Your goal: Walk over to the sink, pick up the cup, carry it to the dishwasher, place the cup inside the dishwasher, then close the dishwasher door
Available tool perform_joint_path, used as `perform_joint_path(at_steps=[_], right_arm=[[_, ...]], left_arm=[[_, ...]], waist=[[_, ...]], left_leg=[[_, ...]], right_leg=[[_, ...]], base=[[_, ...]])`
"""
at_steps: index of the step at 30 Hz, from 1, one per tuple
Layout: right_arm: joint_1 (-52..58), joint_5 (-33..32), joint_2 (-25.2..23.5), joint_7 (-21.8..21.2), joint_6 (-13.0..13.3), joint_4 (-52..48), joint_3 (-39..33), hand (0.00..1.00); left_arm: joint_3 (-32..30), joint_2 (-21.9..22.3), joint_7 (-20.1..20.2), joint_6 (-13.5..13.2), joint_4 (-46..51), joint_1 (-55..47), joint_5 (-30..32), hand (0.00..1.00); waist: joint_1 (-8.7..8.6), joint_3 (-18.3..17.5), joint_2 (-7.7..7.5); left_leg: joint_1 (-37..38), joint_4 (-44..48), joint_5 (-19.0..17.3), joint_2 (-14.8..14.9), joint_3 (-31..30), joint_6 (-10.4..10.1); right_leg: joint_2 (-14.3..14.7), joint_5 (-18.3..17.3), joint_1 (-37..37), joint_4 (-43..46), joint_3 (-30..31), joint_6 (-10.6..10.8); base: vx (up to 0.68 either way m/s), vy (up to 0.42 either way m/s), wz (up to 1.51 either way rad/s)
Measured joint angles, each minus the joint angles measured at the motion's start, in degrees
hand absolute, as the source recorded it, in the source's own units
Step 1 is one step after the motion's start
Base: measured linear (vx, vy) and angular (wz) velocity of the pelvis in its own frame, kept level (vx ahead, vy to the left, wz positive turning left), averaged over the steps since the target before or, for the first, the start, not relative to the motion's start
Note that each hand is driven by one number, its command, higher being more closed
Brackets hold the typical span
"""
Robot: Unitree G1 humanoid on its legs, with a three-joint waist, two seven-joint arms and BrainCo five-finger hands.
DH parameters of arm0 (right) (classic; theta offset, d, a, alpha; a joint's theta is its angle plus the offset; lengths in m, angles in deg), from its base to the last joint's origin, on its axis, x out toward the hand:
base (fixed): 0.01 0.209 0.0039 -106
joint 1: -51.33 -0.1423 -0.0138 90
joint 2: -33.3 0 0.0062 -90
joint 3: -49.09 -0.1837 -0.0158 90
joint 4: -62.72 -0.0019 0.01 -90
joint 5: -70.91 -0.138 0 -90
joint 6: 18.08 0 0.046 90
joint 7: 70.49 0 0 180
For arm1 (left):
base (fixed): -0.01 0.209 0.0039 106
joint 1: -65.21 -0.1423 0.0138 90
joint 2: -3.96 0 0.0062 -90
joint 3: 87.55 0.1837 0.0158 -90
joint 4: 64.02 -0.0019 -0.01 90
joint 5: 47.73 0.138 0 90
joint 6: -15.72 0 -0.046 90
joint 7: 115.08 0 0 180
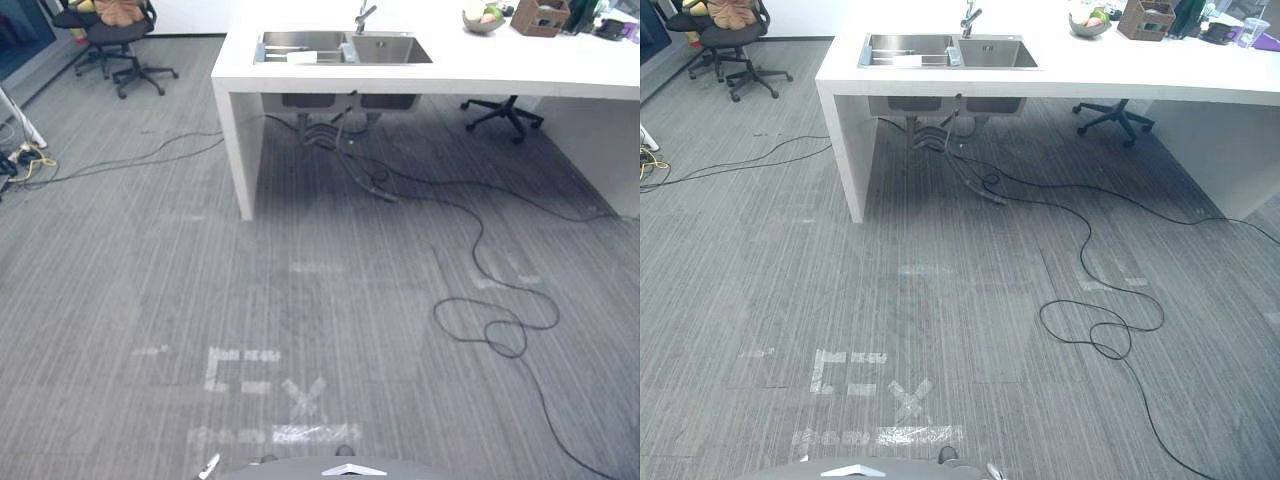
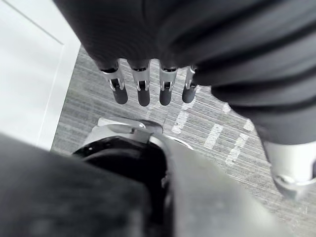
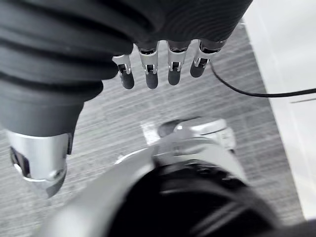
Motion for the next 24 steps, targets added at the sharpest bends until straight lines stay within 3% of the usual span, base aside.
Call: perform_joint_path(at_steps=[7,8,9,14,20,24], right_arm=[[-0.6,0.93,0.1,-0.99,3.33,-1.82,1.22,0.0],[-0.23,0.79,0.21,-5.73,5.67,-0.57,0.62,0.0],[-0.11,0.42,0.21,-8.13,5.96,-0.13,-0.01,0.0],[-0.15,-0.32,0.09,-11.64,5.81,0.6,-1.27,0.0],[-1.25,-0.35,0.03,-12.08,4.61,2.11,-1.49,0.0],[-1.35,-0.35,-0.36,-12.07,4.6,2.11,-1.44,0.0]], left_arm=[[1.03,0.25,-1.23,-4.01,2.12,0.08,0.64,0.0],[0.94,0.38,-1.03,-6.74,1.99,0.09,3.48,0.0],[0.84,0.49,-1.01,-7.94,1.84,0.09,4.52,0.0],[0.05,0.73,-1.12,-9.08,0.08,0.64,4.99,0.0],[-1.08,1.09,-5.28,-11.97,-1.42,0.99,7.87,0.0],[-2.73,1.46,-8.87,-12.37,-2.59,1.16,7.86,0.0]], waist=[[-0.18,1.02,-0.2],[-0.16,1.35,-0.4],[-0.17,1.38,-0.45],[-0.21,1.41,-0.62],[-0.26,1.23,-0.88],[-0.21,1.39,-1.38]], left_leg=[[1.51,-2.1,1.3,-0.01,0.03,0.21],[1.64,-2.12,1.42,-0.05,0.04,0.32],[1.86,-2.32,1.42,-0.06,0.03,0.33],[2.36,-2.49,1.37,-0.19,-0.12,0.3],[2.39,-2.5,1.37,-0.3,-0.12,0.3],[3.21,-2.52,1.37,-0.41,-0.1,0.3]], right_leg=[[0.08,-0.03,0.33,0.12,-0.47,0.03],[0.06,0.01,0.44,0.11,-0.54,-0.02],[0.05,0.0,0.71,0.06,-0.57,-0.02],[-0.01,0.03,1.5,-0.42,-0.72,0.02],[-0.05,0.39,1.72,-0.82,-0.7,0.21],[-0.18,0.45,2.55,-0.85,-0.68,0.31]], base=[[-0.07,-0.029,0.01],[-0.12,-0.045,0.01],[-0.1,-0.041,0.0],[-0.03,-0.021,0.01],[-0.01,-0.005,0.0],[-0.04,-0.022,0.0]])
